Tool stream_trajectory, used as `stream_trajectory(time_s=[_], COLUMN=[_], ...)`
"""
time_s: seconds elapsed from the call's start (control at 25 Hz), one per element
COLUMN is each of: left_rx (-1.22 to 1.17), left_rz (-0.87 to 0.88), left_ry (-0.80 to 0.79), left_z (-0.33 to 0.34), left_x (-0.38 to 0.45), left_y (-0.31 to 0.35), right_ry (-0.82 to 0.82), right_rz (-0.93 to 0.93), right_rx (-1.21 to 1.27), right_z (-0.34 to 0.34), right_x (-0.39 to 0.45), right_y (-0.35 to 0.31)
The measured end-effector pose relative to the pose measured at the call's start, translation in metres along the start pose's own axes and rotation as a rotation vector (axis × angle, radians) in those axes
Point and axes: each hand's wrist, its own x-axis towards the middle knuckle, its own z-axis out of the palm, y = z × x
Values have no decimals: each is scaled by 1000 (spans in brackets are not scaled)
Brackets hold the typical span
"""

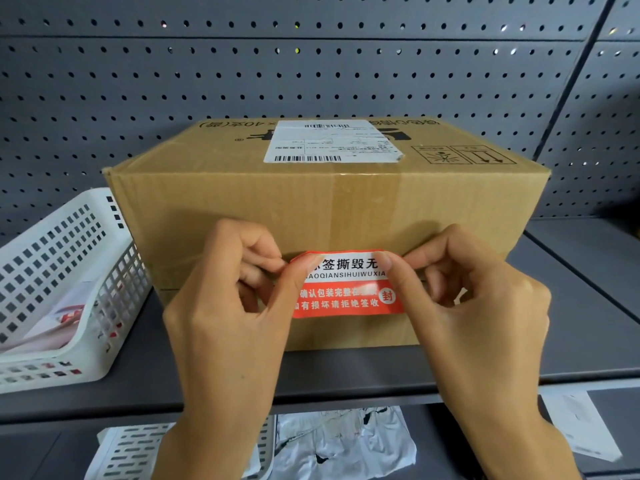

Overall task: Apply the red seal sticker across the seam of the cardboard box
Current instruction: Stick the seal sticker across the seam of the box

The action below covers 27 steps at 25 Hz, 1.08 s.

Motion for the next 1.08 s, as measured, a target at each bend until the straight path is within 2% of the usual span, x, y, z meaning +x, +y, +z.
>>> stream_trajectory(time_s=[0.2, 0.48, 0.76, 0.84, 0.96, 1.0, 1.08], left_rx=[39, 89, 130, 147, 177, 203, 225], left_rz=[-9, -17, 31, 25, 112, 152, 112], left_ry=[9, 78, -6, -7, 58, 108, 193], left_z=[-4, -13, 1, 0, -10, -13, -17], left_x=[6, 14, 5, 4, 2, 2, 4], left_y=[0, -11, -3, -10, -22, -26, -33], right_ry=[-16, -2, -71, -62, -18, 24, 166], right_rz=[70, 71, -136, -127, -38, -50, -152], right_rx=[23, 105, 7, -39, 10, 41, 44], right_z=[-2, -5, 10, 8, 1, -1, -5], right_x=[3, 11, 6, 8, 8, 7, 3], right_y=[0, 0, -14, -9, 5, 7, 7])
